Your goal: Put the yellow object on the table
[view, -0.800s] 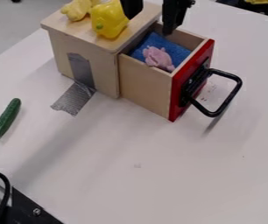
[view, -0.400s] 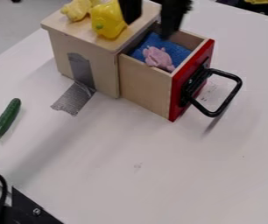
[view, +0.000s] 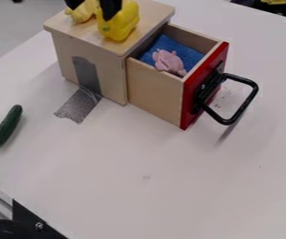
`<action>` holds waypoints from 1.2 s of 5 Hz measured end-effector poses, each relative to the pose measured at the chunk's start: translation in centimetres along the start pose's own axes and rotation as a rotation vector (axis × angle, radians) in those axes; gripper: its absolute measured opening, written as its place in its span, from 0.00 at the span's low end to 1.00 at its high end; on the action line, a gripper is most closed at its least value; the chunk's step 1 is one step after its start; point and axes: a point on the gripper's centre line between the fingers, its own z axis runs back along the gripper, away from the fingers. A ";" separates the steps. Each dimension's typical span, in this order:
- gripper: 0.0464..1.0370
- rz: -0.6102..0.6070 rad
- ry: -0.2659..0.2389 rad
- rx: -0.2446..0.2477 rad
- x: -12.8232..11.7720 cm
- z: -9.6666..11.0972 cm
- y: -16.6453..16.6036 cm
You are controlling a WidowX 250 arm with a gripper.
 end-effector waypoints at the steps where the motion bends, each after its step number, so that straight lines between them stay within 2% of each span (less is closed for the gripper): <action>1: 0.96 0.002 -0.016 0.007 1.8 -0.6 3.5; 3: 0.96 -0.024 -0.008 0.024 5.8 -1.8 7.3; 5: 0.96 -0.056 0.090 -0.053 6.1 -6.9 6.5; 6: 0.92 -0.052 0.072 -0.065 5.9 -7.5 6.0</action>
